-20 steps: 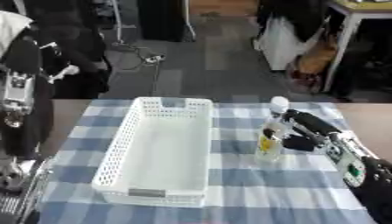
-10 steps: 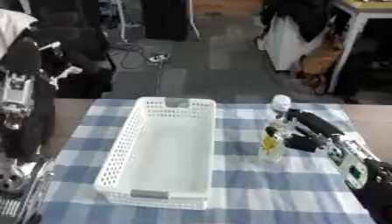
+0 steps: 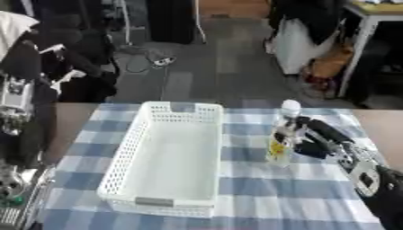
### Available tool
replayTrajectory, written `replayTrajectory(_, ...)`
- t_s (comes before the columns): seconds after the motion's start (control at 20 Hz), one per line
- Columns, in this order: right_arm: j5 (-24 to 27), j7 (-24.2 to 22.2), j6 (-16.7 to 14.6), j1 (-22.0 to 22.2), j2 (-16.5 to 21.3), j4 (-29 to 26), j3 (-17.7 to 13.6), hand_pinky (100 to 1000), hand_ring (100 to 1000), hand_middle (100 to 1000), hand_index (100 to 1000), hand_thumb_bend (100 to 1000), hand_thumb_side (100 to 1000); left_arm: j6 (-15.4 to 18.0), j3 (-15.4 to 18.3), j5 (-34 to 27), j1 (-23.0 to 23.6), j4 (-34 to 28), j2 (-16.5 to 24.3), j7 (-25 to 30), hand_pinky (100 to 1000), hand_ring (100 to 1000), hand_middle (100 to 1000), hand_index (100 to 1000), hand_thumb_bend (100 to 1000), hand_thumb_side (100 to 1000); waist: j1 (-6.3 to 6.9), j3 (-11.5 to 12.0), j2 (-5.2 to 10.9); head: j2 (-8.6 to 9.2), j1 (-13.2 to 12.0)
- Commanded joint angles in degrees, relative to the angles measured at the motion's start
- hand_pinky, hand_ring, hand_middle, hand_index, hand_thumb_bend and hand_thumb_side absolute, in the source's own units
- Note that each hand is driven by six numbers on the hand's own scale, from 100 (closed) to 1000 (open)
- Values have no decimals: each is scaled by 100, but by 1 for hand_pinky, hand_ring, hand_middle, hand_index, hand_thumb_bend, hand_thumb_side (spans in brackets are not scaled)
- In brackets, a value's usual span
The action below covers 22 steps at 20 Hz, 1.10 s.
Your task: Pick up objects on the table and place them in the box.
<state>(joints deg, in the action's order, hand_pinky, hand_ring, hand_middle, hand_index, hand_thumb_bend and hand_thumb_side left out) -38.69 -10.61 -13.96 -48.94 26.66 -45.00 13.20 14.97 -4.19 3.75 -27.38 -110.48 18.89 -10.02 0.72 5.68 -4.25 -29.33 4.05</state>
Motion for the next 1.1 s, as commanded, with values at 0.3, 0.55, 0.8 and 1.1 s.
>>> replayTrajectory(0.3,345,-8,-182,-64,30,-183,-4,122,218,340,505,256,1000,2,13,-22,-112,-120,63,25,511,461,812,757,266,974,11,-7,78,75,-15)
replayTrajectory(0.55,474,873,-310,12,-48,-175,-62,100,100,156,325,146,835,2,13,-22,-121,-124,61,27,511,461,812,757,266,974,15,-1,70,112,-20)
replayTrajectory(0.8,843,1650,-545,49,-59,-155,-55,100,100,100,271,111,746,1,14,-23,-130,-128,57,27,512,461,812,757,266,974,10,8,66,112,-37)
replayTrajectory(1.1,804,1838,-684,37,-32,-68,3,100,145,268,476,113,848,1,17,-25,-122,-126,63,25,512,462,812,757,265,974,11,-5,89,110,-52)
